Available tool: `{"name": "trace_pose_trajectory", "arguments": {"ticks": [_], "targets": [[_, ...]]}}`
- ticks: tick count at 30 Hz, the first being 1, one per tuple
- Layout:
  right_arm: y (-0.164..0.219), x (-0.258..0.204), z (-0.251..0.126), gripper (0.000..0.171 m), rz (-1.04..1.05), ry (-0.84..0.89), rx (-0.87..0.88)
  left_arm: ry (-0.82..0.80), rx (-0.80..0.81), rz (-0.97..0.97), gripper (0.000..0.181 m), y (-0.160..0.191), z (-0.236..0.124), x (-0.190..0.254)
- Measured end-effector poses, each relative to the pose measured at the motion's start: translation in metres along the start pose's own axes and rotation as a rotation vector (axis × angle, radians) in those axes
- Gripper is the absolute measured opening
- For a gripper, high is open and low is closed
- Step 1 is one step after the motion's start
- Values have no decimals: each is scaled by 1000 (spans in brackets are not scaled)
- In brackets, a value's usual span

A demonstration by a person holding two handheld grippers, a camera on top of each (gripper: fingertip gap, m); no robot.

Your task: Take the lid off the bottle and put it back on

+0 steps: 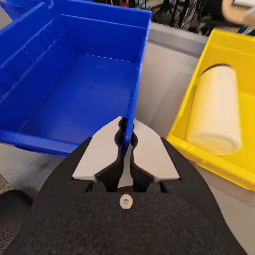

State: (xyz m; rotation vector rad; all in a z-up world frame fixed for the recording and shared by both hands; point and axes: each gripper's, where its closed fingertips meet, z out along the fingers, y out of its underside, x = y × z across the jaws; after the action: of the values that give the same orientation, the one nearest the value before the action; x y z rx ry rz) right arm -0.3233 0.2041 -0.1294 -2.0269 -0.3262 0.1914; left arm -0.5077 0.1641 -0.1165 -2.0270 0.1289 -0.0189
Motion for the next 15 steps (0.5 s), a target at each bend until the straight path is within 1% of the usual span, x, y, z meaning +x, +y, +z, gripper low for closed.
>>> {"name": "trace_pose_trajectory", "arguments": {"ticks": [4,7,9,11,15], "targets": [[-38,19,-39,5,-6,35,115,6,95,44,4,-50,-25,24],[-64,57,-78,4,5,95,183,59,156,100,4,-88,-36,68],[-74,96,-107,4,13,164,225,129,183,141,4,-107,-34,114],[-73,147,-137,4,27,252,234,204,194,189,4,-120,-28,171],[-43,264,-183,4,126,372,170,370,157,251,5,-124,-7,303]]}}
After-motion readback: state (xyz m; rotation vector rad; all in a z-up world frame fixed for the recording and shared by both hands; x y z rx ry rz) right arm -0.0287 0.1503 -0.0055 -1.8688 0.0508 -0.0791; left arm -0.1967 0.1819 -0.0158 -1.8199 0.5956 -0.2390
